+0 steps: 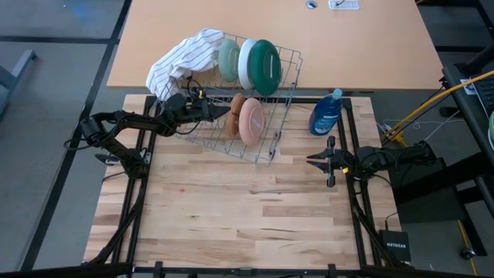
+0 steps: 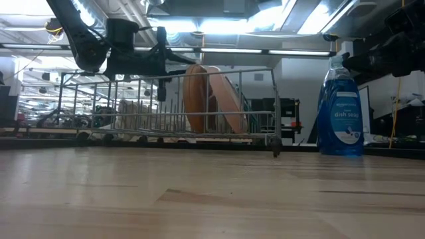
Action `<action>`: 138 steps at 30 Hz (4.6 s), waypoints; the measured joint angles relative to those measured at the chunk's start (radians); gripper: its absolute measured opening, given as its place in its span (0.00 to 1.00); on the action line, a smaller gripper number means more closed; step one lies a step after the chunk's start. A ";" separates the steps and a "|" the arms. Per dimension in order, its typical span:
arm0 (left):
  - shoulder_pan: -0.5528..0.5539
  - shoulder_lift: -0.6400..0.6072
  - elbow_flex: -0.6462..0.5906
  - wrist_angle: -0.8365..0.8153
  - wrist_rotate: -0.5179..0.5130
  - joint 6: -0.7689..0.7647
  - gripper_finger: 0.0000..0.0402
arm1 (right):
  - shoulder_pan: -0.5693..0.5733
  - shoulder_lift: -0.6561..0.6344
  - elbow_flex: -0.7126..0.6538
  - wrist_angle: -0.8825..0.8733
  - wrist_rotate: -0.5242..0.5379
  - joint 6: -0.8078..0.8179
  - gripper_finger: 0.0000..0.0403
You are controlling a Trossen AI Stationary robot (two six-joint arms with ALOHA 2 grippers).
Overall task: Sort dishes
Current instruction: Put the brown and yellow plate into the dish rack, then return to Home Position
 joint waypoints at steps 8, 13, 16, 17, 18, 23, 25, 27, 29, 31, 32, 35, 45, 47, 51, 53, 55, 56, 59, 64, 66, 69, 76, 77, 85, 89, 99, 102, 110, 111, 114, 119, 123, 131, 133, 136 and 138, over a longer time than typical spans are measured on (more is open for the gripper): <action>0.035 -0.002 -0.001 -0.004 0.015 0.008 0.26 | 0.000 0.000 0.000 0.000 0.000 0.000 0.18; 0.089 0.002 -0.003 -0.014 0.020 0.008 0.28 | 0.000 0.000 0.000 0.000 0.000 0.000 0.18; 0.123 0.004 -0.007 -0.026 0.060 0.008 0.27 | 0.000 0.000 0.000 0.000 0.000 0.000 0.18; 0.134 0.000 -0.003 -0.012 0.071 0.007 0.27 | 0.000 0.000 0.000 0.000 0.000 0.000 0.18; 0.145 0.000 -0.002 -0.009 0.080 0.002 0.26 | 0.000 0.000 0.000 0.001 0.001 0.000 0.18; 0.163 0.001 -0.003 0.018 0.124 0.003 0.25 | 0.000 0.000 0.000 0.000 -0.015 0.000 0.18; 0.162 0.000 -0.003 0.053 0.133 0.003 0.25 | 0.000 0.000 0.000 -0.003 -0.016 0.000 0.18; 0.157 0.001 -0.003 0.110 0.134 0.002 0.25 | 0.000 0.000 0.000 -0.001 -0.016 0.000 0.18; 0.156 0.001 -0.002 0.194 0.135 -0.003 0.25 | 0.000 0.000 0.000 -0.002 -0.016 0.000 0.18; 0.154 0.001 -0.002 0.271 0.136 -0.022 0.25 | 0.000 0.000 0.000 -0.002 -0.018 0.000 0.18; 0.153 0.001 -0.002 0.314 0.136 -0.031 0.25 | 0.000 0.000 0.000 -0.001 -0.018 0.000 0.18; 0.141 0.000 -0.002 0.439 0.137 -0.052 0.25 | 0.000 0.000 0.000 -0.002 -0.018 0.000 0.18; -0.056 -0.001 0.013 0.484 0.154 0.059 0.25 | 0.000 0.000 0.000 -0.001 -0.018 0.000 0.18; -0.088 -0.004 0.037 0.485 0.198 0.077 0.25 | 0.000 0.000 0.000 0.000 -0.018 0.000 0.18; -0.102 -0.033 0.085 0.485 0.368 0.042 0.25 | 0.000 0.000 0.000 -0.001 -0.019 0.000 0.18; -0.091 -0.065 0.093 0.487 0.417 0.034 0.25 | 0.000 0.000 0.000 -0.001 -0.019 0.000 0.18; -0.064 -0.106 0.093 0.483 0.429 0.042 0.25 | 0.000 0.001 0.000 -0.001 -0.019 0.000 0.18; -0.044 -0.131 0.093 0.474 0.429 0.053 0.25 | 0.000 0.000 0.000 -0.001 -0.019 0.000 0.18; 0.023 -0.220 0.093 0.362 0.428 0.086 0.25 | 0.000 0.000 0.000 -0.001 -0.019 0.000 0.18; 0.115 -0.429 0.093 -0.028 0.433 0.248 0.25 | 0.000 0.000 0.000 -0.001 -0.019 0.000 0.18; 0.133 -0.534 0.093 -0.233 0.433 0.354 0.24 | 0.000 0.001 0.000 -0.001 -0.019 0.000 0.18; 0.138 -0.707 0.093 -0.569 0.418 0.528 0.20 | 0.000 0.000 0.000 -0.001 -0.019 0.000 0.18; 0.039 -1.090 0.091 -1.312 0.075 0.817 0.12 | 0.000 0.000 0.000 -0.001 -0.019 0.000 0.18; 0.016 -1.134 0.082 -1.358 0.031 0.822 0.11 | 0.000 0.001 0.000 -0.001 -0.019 0.000 0.18; -0.120 -1.360 -0.072 -1.388 -0.097 0.740 0.07 | 0.000 0.000 0.000 -0.001 -0.019 0.000 0.18; -0.168 -1.414 -0.182 -1.363 -0.114 0.725 0.07 | 0.000 0.001 0.000 -0.001 -0.019 0.000 0.18; -0.315 -1.487 -0.389 -1.092 -0.255 0.753 0.07 | 0.000 0.000 0.000 -0.001 -0.019 0.000 0.18; -0.367 -1.488 -0.423 -1.090 -0.335 0.793 0.07 | 0.000 0.000 0.000 -0.001 -0.019 0.000 0.18; -0.501 -1.488 -0.534 -0.968 -0.508 0.929 0.07 | 0.000 0.000 0.000 -0.001 -0.019 0.000 0.18; -0.515 -1.487 -0.536 -0.975 -0.526 0.947 0.07 | 0.000 0.001 0.000 -0.001 -0.019 0.000 0.18; -0.546 -1.484 -0.536 -0.997 -0.576 1.001 0.07 | 0.000 0.001 0.000 -0.001 -0.021 0.000 0.18; -0.566 -1.483 -0.536 -0.998 -0.595 1.078 0.07 | 0.000 0.001 0.000 -0.001 -0.022 0.000 0.18; -0.568 -1.484 -0.536 -0.998 -0.595 1.133 0.07 | 0.000 0.001 0.000 -0.001 -0.022 0.000 0.18; -0.567 -1.484 -0.536 -0.998 -0.595 1.145 0.07 | 0.000 0.001 0.000 -0.001 -0.021 0.000 0.18; -0.567 -1.484 -0.536 -0.998 -0.595 1.148 0.07 | 0.000 0.001 0.000 -0.001 -0.018 0.000 0.18; -0.567 -1.484 -0.536 -0.998 -0.595 1.145 0.07 | 0.000 0.001 0.000 -0.001 -0.018 0.000 0.18; -0.567 -1.484 -0.536 -0.998 -0.595 1.144 0.07 | 0.000 0.001 0.000 -0.001 -0.018 0.000 0.18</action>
